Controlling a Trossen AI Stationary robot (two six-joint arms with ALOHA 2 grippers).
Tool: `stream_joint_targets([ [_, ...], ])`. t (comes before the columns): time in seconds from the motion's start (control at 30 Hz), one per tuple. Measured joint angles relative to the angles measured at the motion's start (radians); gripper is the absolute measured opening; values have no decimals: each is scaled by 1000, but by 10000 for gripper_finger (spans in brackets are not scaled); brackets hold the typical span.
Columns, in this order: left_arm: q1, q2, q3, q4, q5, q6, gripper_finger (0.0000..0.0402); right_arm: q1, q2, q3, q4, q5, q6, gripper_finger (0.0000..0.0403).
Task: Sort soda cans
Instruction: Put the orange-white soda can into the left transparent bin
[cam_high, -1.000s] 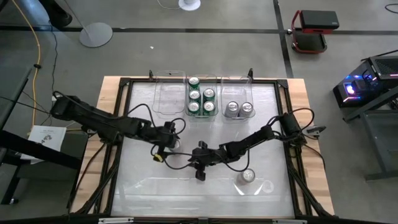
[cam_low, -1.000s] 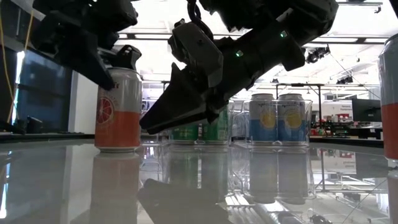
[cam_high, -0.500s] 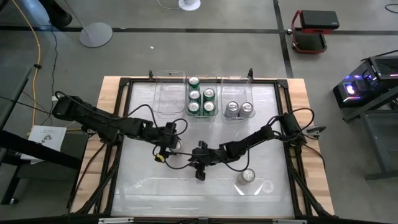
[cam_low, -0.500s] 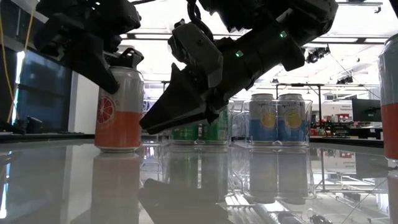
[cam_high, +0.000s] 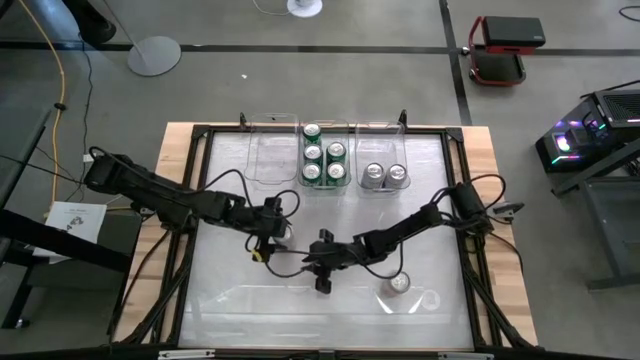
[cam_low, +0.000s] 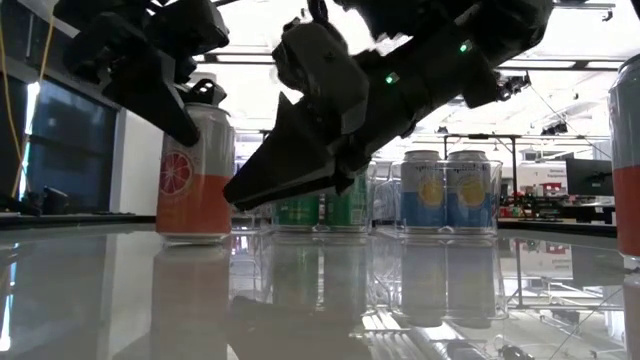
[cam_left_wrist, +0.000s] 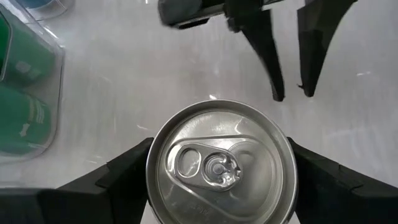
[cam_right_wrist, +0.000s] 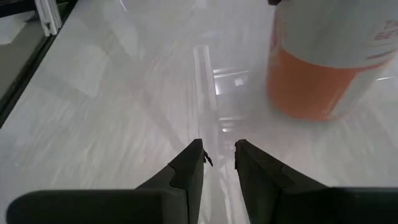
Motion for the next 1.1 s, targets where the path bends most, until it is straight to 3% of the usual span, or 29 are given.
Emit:
stream_joint_targets([
  [0.3, -6, -99, 19, -78, -102, -82, 294, 61, -89, -3, -181, 170, -27, 87],
  [0.47, 10, -185, 170, -295, -238, -53, 293, 70, -127, -3, -307, 275, -26, 87],
  [0.63, 107, -205, 352, -462, -324, 78, 293, 67, -127, -4, -334, 298, -18, 87],
  [0.83, 339, -205, 402, -535, -290, 238, 292, 109, -179, -4, -481, 340, 65, 87],
  [1.1, 659, -199, 314, -461, -48, 329, 292, 200, -261, -4, -622, 562, 138, 87],
])
